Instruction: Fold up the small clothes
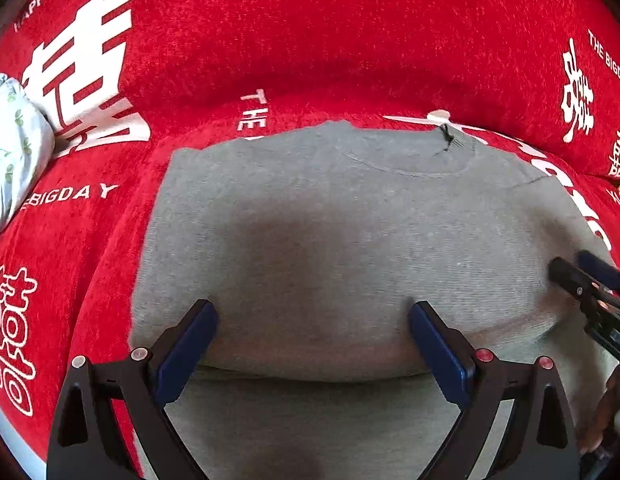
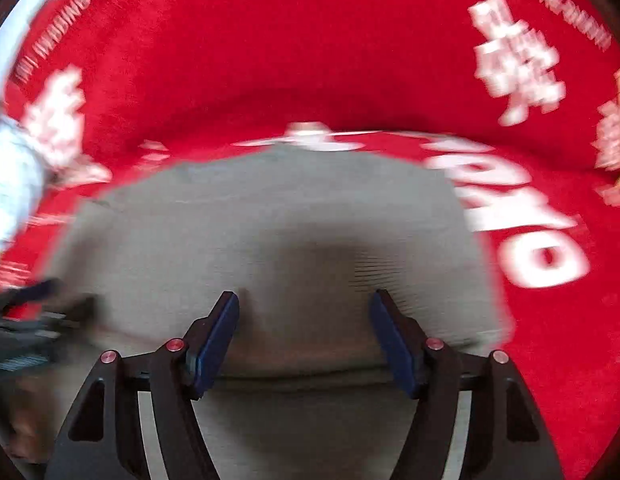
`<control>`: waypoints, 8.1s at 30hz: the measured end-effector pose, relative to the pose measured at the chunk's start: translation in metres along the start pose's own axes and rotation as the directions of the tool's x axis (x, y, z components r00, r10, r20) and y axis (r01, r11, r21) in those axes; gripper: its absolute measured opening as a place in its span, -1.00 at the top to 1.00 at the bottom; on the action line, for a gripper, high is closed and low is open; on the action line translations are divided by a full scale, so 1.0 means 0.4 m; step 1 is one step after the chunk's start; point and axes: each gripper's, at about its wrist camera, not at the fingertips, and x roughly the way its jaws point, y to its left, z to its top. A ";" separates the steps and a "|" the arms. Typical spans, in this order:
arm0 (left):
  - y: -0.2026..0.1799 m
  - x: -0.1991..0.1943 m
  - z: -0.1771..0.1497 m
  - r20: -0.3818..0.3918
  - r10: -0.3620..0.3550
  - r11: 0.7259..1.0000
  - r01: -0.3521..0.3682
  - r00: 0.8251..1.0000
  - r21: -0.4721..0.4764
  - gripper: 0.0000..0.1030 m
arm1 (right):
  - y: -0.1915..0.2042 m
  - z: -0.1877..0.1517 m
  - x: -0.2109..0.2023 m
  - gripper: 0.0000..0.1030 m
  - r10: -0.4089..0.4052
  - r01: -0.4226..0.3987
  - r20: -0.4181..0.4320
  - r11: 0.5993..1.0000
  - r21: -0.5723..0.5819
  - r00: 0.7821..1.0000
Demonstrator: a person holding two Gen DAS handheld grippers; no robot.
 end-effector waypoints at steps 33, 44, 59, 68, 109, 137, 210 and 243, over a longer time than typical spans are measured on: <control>-0.042 -0.181 -0.346 0.088 -0.003 0.999 0.000 0.996 0.032 -0.93 | 0.073 -0.377 -0.199 -0.99 0.100 -0.080 0.111 0.982 -0.170 0.989; -0.012 -0.240 -0.518 0.130 -0.038 0.999 0.036 0.991 0.024 -0.98 | 0.042 -0.532 -0.268 -0.99 0.090 -0.055 0.143 0.971 -0.231 0.986; 0.130 -0.171 -0.648 -0.117 -0.113 0.952 0.074 0.987 -0.298 -0.98 | -0.103 -0.647 -0.249 -1.00 0.041 -0.036 -0.104 0.998 0.055 0.994; 0.098 -0.193 -0.659 -0.140 -0.241 0.948 0.202 0.960 -0.246 0.69 | -0.089 -0.652 -0.276 0.69 0.149 -0.148 -0.154 0.989 0.022 0.977; 0.181 -0.230 -0.383 0.020 -0.422 0.855 0.405 0.906 -0.324 -0.01 | -0.197 -0.376 -0.297 -0.35 0.534 -0.558 0.162 0.794 0.241 0.830; 0.189 -0.213 -0.410 0.066 -0.410 0.841 0.405 0.910 -0.360 -0.48 | -0.154 -0.502 -0.264 -0.41 0.587 -0.556 0.009 0.762 0.332 0.809; 0.174 -0.350 -0.045 0.226 -0.211 0.922 0.271 0.951 -0.278 0.86 | -0.171 -0.016 -0.275 0.75 0.455 -0.473 0.130 0.857 0.205 0.881; 0.154 -0.317 0.063 0.215 -0.170 0.944 0.222 0.962 -0.246 0.86 | -0.181 0.089 -0.182 0.75 0.487 -0.492 0.082 0.840 0.229 0.870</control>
